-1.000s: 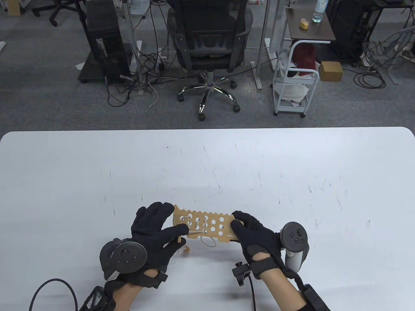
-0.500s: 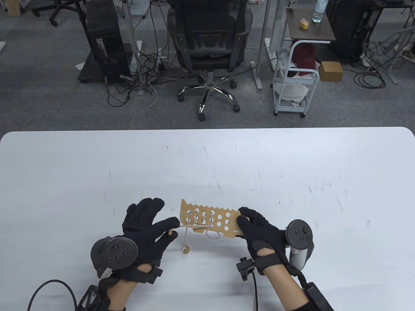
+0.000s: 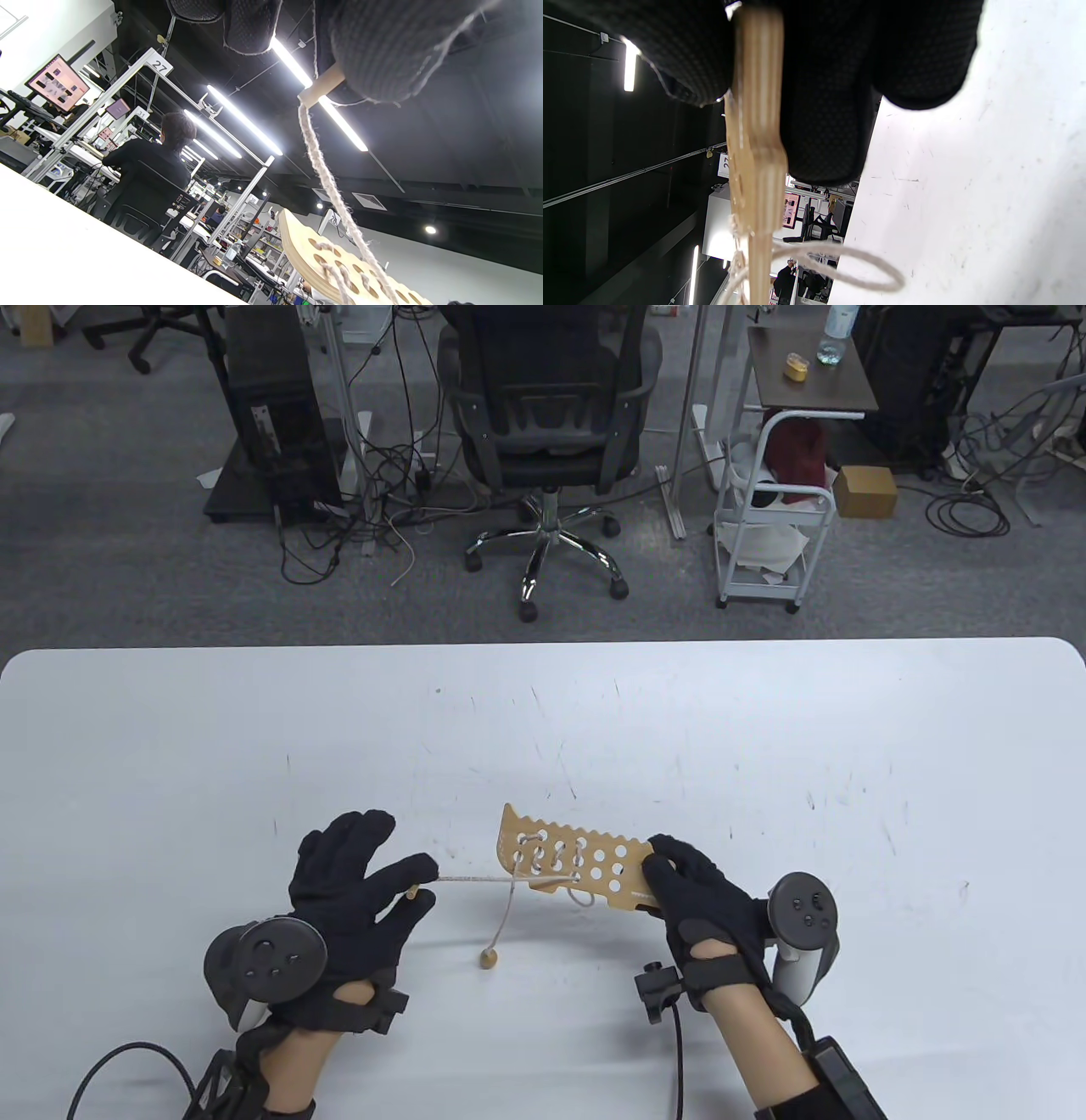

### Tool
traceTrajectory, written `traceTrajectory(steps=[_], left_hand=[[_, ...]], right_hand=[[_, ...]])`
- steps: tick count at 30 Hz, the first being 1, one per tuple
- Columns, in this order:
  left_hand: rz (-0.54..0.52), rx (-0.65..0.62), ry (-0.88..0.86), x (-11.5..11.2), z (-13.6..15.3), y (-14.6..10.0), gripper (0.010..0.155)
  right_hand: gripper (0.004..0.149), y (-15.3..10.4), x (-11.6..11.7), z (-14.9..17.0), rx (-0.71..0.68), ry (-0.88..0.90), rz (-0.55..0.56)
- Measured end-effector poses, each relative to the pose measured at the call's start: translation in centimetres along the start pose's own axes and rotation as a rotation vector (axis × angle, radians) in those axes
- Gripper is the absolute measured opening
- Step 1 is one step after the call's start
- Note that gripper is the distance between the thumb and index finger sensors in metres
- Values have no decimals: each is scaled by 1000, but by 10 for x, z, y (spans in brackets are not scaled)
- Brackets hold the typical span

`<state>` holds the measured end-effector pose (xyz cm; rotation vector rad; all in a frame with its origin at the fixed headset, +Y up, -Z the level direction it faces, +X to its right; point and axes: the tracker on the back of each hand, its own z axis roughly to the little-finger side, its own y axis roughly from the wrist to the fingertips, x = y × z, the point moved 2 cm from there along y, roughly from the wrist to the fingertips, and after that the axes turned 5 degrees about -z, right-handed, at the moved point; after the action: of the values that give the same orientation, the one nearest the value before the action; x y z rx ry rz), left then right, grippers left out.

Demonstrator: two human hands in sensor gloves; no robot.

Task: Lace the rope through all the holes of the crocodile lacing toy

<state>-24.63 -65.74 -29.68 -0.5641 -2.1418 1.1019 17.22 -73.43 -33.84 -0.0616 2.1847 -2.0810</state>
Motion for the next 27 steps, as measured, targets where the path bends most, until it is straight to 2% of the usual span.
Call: traceTrajectory(steps=[18, 27], left_hand=[[-65, 56, -5, 15, 18, 3, 45], [-105, 98, -18, 26, 29, 4, 45]], right_hand=[[48, 10, -19, 8, 30, -17, 65], [48, 15, -36, 12, 52, 11, 122]])
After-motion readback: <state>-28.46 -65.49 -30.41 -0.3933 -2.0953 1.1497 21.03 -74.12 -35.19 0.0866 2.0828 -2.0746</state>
